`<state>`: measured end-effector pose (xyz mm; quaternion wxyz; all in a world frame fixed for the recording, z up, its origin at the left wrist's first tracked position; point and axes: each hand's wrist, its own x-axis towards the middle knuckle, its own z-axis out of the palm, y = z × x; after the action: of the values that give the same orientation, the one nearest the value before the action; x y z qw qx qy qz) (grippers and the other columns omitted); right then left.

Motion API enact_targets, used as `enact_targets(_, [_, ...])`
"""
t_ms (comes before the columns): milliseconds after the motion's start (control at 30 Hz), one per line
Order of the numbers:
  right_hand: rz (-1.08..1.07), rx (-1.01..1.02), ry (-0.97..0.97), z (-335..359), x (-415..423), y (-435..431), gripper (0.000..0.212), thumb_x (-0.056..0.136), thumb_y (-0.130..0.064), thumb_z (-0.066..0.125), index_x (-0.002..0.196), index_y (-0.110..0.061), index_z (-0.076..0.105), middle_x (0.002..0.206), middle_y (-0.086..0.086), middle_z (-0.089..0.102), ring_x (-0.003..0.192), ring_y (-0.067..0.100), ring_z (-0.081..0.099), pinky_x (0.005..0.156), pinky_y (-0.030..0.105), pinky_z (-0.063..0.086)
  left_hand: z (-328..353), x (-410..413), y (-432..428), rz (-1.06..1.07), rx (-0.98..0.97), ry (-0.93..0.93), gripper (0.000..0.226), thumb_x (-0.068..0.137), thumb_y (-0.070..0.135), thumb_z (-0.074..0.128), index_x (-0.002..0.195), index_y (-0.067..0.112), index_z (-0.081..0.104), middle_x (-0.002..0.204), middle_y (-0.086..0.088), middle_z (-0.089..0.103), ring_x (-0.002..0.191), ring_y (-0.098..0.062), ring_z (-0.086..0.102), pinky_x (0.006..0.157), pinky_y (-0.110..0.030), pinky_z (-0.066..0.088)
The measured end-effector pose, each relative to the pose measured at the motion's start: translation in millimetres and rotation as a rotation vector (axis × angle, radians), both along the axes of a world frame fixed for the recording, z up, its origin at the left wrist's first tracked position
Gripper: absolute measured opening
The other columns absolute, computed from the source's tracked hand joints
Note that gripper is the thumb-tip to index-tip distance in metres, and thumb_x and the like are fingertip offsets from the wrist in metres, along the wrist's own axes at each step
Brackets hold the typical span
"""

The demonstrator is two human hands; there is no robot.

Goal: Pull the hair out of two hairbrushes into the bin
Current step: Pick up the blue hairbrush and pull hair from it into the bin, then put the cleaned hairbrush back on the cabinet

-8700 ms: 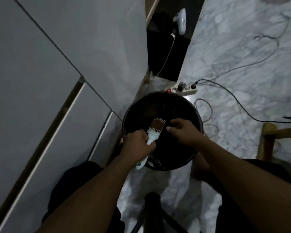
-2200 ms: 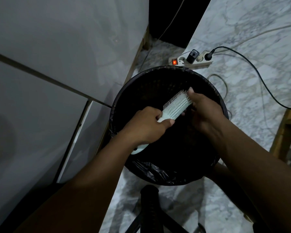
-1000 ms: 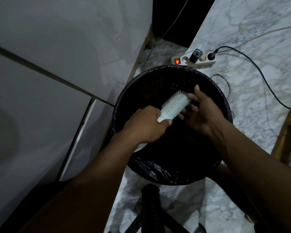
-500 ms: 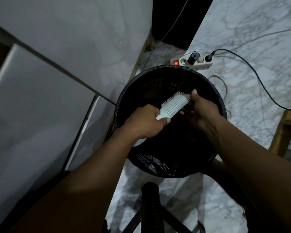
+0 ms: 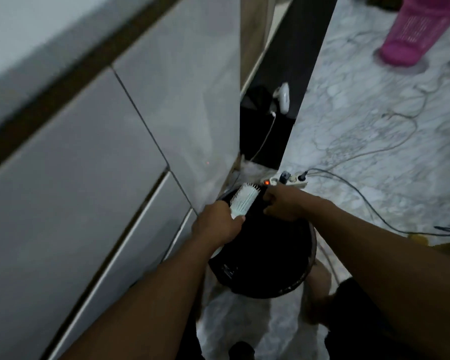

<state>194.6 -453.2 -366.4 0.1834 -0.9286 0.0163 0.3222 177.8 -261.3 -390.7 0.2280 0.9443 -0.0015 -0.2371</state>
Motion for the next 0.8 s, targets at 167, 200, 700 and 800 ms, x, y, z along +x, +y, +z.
enact_targets(167, [0.028,-0.006,-0.217,128,-9,10,0.037,0.090,-0.025,0.063,0.121,-0.007,0.065,0.115,0.011,0.066,0.097,0.029,0.061,0.077,0.031,0.046,108,-6,9,0.006,0.006,-0.178,0.053,0.081,0.058,0.063,0.100,0.009,0.064,0.105,-0.014,0.069,0.094,-0.034,0.066,0.065,-0.031,0.043])
enact_targets(200, [0.037,-0.008,-0.263,153,-13,14,0.035,0.090,-0.025,0.063,0.120,-0.007,0.066,0.116,0.012,0.067,0.096,0.030,0.061,0.077,0.032,0.047,132,-7,11,0.003,-0.001,-0.233,0.051,0.081,0.058,0.063,0.092,0.008,0.063,0.101,-0.016,0.069,0.090,-0.034,0.066,0.062,-0.031,0.040])
enact_targets(700, [0.193,0.026,-0.799,425,-71,138,0.047,0.090,-0.035,0.063,0.135,-0.020,0.057,0.134,0.001,0.059,0.119,0.022,0.055,0.094,0.032,0.045,411,-67,134,0.281,0.048,-0.824,0.046,0.074,0.057,0.060,0.094,0.016,0.062,0.093,-0.003,0.069,0.084,-0.027,0.067,0.065,-0.032,0.050])
enact_targets(800, [0.252,0.067,-0.831,442,-72,180,0.047,0.091,-0.037,0.063,0.135,-0.022,0.057,0.134,0.001,0.058,0.125,0.022,0.050,0.099,0.034,0.042,426,-78,179,0.373,0.079,-0.857,0.044,0.074,0.056,0.063,0.093,0.017,0.062,0.088,-0.001,0.068,0.081,-0.025,0.067,0.063,-0.032,0.048])
